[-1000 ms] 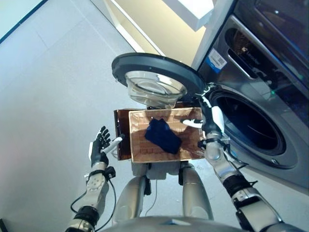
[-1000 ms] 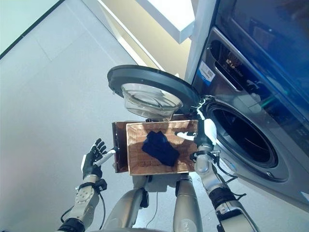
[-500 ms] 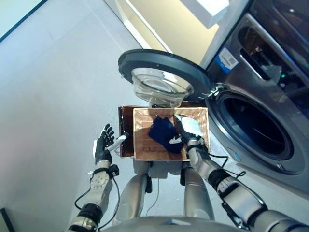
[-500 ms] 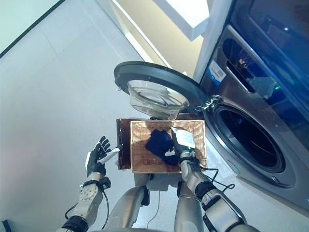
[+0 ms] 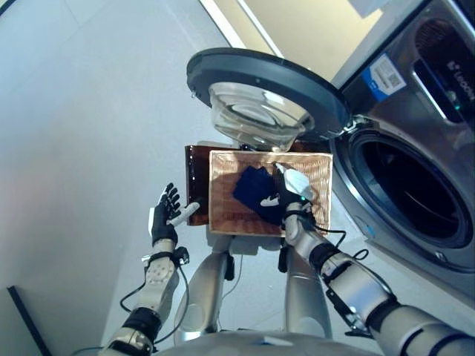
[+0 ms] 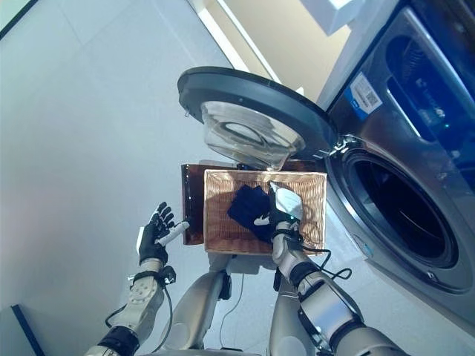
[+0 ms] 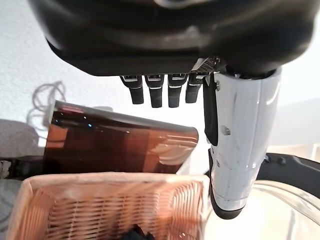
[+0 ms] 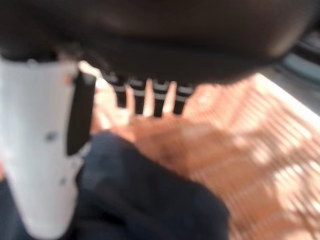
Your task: Pick up the clothes and place them into the washing machine
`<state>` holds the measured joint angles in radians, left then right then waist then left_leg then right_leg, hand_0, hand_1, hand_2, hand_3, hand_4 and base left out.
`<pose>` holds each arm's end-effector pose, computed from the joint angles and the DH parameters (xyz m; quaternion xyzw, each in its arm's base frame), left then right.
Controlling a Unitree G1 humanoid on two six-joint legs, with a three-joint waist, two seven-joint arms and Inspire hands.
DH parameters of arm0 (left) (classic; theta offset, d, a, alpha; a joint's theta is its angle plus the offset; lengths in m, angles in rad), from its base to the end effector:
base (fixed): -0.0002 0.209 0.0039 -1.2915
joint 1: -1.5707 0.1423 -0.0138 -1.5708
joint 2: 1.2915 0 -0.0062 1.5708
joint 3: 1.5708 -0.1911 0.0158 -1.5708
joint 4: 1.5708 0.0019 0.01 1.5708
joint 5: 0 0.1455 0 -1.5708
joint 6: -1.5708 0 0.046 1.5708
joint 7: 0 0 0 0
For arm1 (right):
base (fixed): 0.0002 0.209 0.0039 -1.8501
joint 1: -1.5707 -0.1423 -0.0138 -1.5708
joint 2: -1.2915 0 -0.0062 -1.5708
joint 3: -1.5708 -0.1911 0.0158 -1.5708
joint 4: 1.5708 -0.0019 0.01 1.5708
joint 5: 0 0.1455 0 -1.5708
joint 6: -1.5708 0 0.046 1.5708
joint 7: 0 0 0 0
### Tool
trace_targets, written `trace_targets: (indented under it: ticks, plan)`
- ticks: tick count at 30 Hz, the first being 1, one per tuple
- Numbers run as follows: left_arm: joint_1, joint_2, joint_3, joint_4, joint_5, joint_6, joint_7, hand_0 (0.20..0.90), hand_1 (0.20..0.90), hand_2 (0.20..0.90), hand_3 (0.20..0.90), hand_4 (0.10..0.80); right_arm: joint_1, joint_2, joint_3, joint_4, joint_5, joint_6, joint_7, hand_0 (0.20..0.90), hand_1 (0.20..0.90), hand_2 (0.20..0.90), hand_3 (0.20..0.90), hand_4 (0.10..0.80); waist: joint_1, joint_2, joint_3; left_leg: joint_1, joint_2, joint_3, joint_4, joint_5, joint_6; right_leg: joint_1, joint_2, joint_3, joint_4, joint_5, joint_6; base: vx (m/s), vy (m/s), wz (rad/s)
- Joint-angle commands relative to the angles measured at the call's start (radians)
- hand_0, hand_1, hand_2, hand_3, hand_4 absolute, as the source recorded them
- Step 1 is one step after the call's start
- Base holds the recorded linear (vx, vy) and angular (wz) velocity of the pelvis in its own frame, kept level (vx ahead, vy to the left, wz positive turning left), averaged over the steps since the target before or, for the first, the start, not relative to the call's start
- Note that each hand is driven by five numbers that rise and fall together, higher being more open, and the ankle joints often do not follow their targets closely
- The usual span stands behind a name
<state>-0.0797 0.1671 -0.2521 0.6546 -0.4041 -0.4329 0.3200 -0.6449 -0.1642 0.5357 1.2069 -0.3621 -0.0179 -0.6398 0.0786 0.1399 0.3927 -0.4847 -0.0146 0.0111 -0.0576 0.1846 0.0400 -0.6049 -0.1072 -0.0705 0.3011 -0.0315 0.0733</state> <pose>0.1940 0.1600 -0.0507 -0.0569 0.1036 0.1361 0.9836 0.2854 -0.1391 -0.0269 -0.5107 0.0798 -0.0538 0.8543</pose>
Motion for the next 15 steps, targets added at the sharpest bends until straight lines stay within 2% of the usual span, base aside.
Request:
trace_targets:
  ticks: [1, 15]
  plan:
    - [-0.018, 0.058, -0.009, -0.109, 0.024, -0.040, 0.049, 0.900, 0.900, 0.900, 0.900, 0.800, -0.084, 0.071, 0.000, 0.038, 0.043, -0.010, -0.070, 0.900, 0.900, 0.900, 0.900, 0.800, 0.031, 0.014, -0.003, -0.027, -0.084, 0.028, 0.043, -0.072, -0.004, 0.011, 0.028, -0.037, -0.148, 0.115, -0.036, 0.002, 0.019, 0.04]
    - [-0.053, 0.067, -0.030, -0.144, 0.024, -0.028, 0.089, 0.900, 0.900, 0.900, 0.900, 0.800, -0.143, 0.149, 0.014, 0.088, 0.117, -0.019, -0.064, 0.900, 0.900, 0.900, 0.900, 0.800, 0.041, 0.013, 0.057, -0.089, -0.089, 0.016, 0.064, -0.066, 0.001, -0.051, 0.018, -0.050, -0.118, 0.115, -0.038, -0.027, 0.016, 0.04]
